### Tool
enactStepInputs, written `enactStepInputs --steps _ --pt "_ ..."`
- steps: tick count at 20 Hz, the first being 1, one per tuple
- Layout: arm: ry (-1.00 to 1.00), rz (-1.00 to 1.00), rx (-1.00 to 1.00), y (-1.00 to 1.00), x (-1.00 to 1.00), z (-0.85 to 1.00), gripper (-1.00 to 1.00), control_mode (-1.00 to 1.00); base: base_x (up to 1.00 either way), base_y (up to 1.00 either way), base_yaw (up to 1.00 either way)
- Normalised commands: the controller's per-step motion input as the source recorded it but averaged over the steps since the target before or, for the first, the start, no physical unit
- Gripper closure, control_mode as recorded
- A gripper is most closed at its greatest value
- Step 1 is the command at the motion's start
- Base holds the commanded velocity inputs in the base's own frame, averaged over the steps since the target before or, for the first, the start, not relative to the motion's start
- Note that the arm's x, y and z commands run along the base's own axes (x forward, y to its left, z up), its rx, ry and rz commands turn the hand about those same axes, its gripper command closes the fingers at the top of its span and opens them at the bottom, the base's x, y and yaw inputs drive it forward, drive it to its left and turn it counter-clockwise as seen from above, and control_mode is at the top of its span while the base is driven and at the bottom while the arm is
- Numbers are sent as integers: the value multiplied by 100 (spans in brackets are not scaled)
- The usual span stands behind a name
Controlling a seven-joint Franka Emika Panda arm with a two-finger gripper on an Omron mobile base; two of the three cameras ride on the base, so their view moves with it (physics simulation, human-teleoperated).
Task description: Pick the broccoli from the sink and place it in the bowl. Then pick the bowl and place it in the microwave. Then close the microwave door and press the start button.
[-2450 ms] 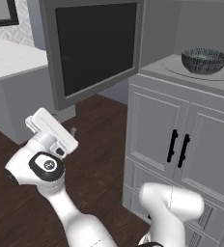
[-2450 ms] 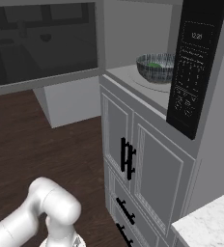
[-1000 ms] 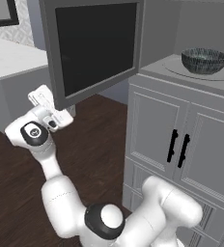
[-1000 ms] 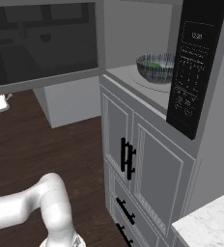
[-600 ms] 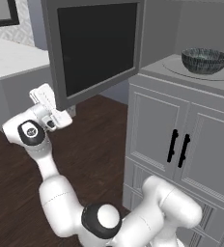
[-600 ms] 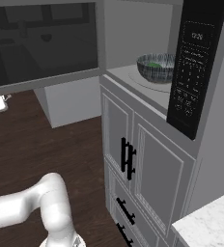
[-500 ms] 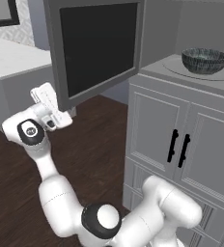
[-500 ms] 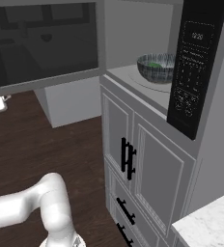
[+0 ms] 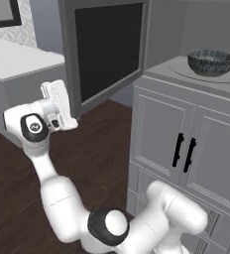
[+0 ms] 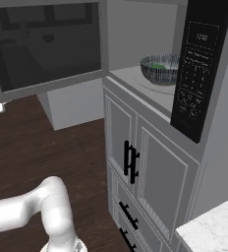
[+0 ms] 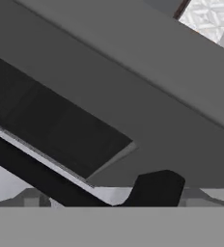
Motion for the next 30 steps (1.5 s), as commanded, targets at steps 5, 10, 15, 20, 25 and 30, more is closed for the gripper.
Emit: enactStepInputs --steps 5,10,15,20,25,30 --pt "-25 1 29 -98 0 30 -100 -100 0 0 0" --pt "-21 5 30 -100 -1 22 -100 -100 0 0 0" --pt "-14 7 30 -100 0 15 -100 -100 0 0 0" --pt "-6 8 32 -100 0 13 -100 -100 0 0 0" --pt "-2 9 31 -100 0 8 -100 -100 0 0 0" --pt "0 5 29 -100 0 9 -100 -100 0 0 0"
